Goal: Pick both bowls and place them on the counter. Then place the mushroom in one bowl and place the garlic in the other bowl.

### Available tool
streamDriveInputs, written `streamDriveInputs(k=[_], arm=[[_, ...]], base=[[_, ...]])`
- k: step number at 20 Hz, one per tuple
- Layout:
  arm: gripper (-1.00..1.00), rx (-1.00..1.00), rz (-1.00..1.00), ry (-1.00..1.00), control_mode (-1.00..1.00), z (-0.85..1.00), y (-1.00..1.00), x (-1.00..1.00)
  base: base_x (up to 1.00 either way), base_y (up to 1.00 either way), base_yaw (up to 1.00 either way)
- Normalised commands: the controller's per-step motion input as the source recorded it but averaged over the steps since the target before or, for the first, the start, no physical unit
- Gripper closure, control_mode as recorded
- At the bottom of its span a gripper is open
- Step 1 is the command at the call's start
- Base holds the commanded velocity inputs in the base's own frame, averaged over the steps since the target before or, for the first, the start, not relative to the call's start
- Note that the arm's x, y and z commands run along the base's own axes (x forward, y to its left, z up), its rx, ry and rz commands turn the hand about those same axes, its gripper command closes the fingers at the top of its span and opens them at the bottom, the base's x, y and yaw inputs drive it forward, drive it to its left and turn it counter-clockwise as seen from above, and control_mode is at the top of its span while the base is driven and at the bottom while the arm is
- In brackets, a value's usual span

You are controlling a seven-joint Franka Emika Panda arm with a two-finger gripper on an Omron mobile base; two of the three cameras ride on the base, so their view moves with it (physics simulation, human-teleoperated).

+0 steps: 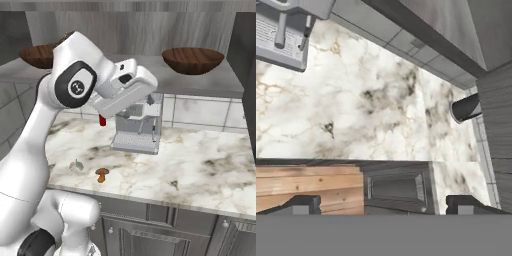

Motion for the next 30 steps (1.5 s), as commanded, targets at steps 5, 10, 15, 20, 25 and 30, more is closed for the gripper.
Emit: streamDriveInputs(k=[5,10,15,20,25,30], arm=[[-1.00,0.00,0.00,0.08,-1.00,0.52,-0.20,0.26],[-1.00,0.00,0.05,0.09,-1.00,0.42,-0.03,0.66],[-1.00,0.00,0.11,-0.01,-1.00,0.04,-0.02,0.54],[-1.00,0.00,0.13,-0.07,-1.00,-0.03,-0.01,0.43],[-1.00,0.00,0.16,-0.09,-1.00,-0.04,-0.06,0.35],[-1.00,0.00,0.16,-0.07,-1.00,0.00,-0.14,0.27]], base=[[0.00,0.00,0.00],[0.00,0.00,0.00],[0.00,0.00,0.00],[0.00,0.00,0.00],[0.00,0.00,0.00],[0.00,0.00,0.00]])
